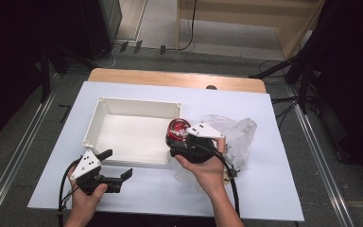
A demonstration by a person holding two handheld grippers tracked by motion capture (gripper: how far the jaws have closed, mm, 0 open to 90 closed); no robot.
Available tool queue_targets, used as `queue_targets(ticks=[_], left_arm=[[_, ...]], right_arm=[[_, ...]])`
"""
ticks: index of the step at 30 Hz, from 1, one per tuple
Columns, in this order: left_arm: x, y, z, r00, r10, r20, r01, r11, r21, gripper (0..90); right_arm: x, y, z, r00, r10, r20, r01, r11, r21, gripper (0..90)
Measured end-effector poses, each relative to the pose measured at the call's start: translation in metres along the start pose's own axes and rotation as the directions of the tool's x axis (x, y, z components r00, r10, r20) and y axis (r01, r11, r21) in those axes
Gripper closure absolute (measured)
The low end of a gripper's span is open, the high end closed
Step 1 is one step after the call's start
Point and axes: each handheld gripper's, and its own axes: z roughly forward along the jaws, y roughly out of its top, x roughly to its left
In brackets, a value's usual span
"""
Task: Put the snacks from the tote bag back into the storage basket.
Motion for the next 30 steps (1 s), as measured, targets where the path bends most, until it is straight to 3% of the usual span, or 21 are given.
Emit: queue_targets(ticks=[30], left_arm=[[0.002, 0.001, -0.003, 1.0, -0.001, -0.003, 0.001, 1.0, -0.007, 0.0]], right_arm=[[0.027, 0.004, 0.029, 0.9988, -0.025, -0.043, 0.027, 0.999, 0.033, 26.1]])
